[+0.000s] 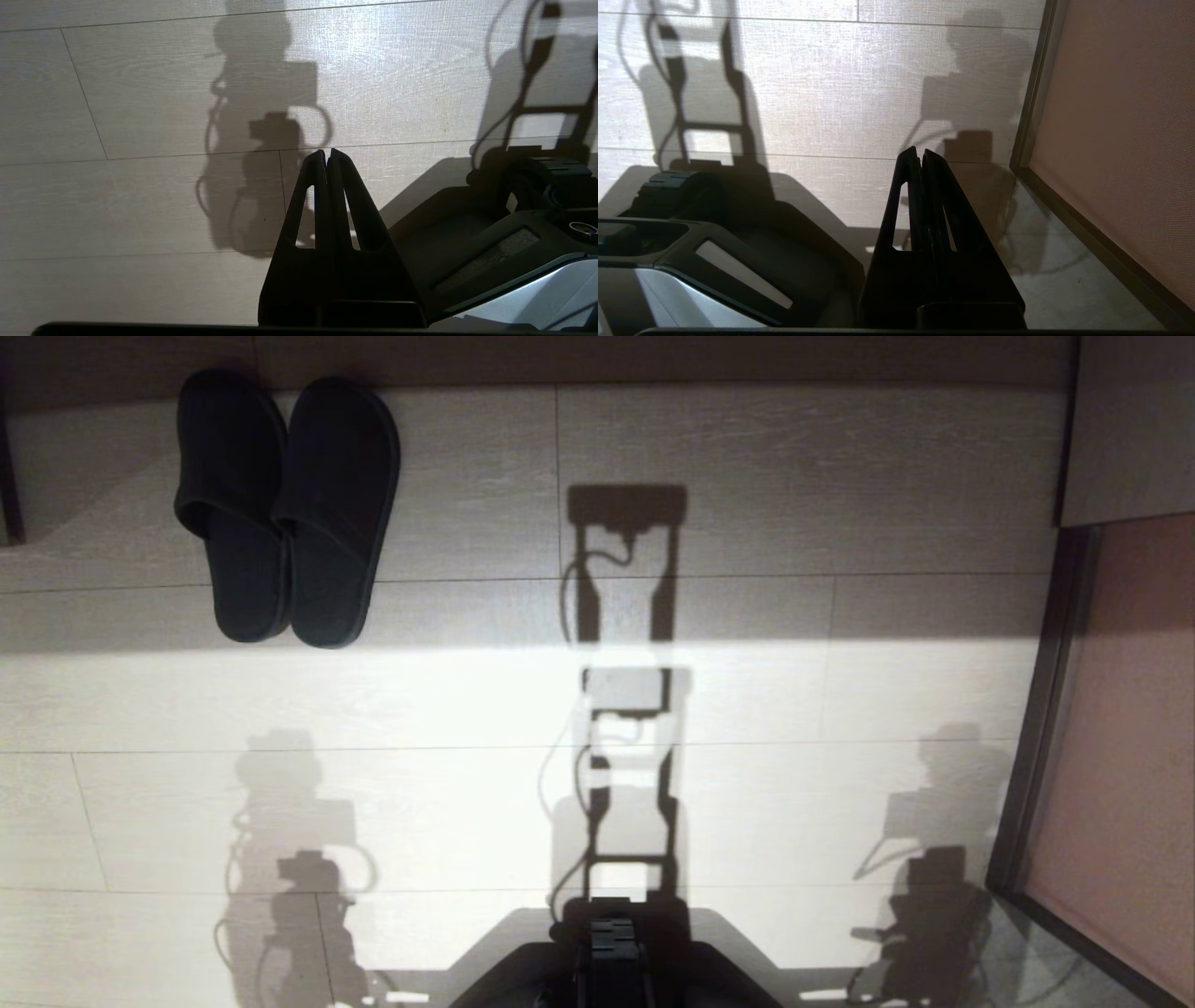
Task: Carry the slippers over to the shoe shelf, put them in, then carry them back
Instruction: Pick up the slippers on the floor
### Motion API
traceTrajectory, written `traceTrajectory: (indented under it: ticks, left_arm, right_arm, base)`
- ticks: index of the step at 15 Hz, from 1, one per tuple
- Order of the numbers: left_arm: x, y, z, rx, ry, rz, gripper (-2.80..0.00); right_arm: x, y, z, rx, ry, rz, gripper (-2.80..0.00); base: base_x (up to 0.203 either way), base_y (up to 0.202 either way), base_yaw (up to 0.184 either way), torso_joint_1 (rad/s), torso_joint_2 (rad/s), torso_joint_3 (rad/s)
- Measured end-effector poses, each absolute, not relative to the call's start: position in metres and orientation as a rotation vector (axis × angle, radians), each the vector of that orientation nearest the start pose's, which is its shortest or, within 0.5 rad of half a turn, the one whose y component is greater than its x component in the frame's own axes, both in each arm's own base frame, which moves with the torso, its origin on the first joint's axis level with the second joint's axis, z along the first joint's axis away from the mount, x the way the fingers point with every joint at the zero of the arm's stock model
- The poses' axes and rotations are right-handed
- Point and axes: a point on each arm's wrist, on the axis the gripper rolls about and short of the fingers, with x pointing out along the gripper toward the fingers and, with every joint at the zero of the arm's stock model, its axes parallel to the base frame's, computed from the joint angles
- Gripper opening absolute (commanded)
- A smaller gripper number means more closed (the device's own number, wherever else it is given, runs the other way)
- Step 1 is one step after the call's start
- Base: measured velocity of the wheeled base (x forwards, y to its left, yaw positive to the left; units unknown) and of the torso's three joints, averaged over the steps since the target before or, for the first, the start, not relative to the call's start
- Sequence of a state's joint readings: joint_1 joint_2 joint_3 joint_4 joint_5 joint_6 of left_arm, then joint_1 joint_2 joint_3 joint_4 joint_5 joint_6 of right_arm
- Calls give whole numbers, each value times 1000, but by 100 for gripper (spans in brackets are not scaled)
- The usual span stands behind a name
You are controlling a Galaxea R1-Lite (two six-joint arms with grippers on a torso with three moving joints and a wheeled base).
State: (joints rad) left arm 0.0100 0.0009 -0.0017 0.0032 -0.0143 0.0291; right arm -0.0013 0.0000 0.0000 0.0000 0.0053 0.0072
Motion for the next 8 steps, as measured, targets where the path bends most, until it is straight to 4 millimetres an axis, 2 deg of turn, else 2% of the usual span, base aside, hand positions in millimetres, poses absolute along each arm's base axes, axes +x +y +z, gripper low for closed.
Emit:
traceTrajectory:
  ticks: [6, 8]
  left_arm:
    - [-24, 0, 78, 43, 9, 1, -280]
    - [-34, -1, 106, 46, -34, -6, -280]
  right_arm:
    - [-23, 0, 75, 8, 0, 4, -280]
    - [-23, 0, 75, 7, 0, 4, -280]
  base:
    - [0, 0, 0, 0, 0, 0]
    - [0, 0, 0, 0, 0, 0]
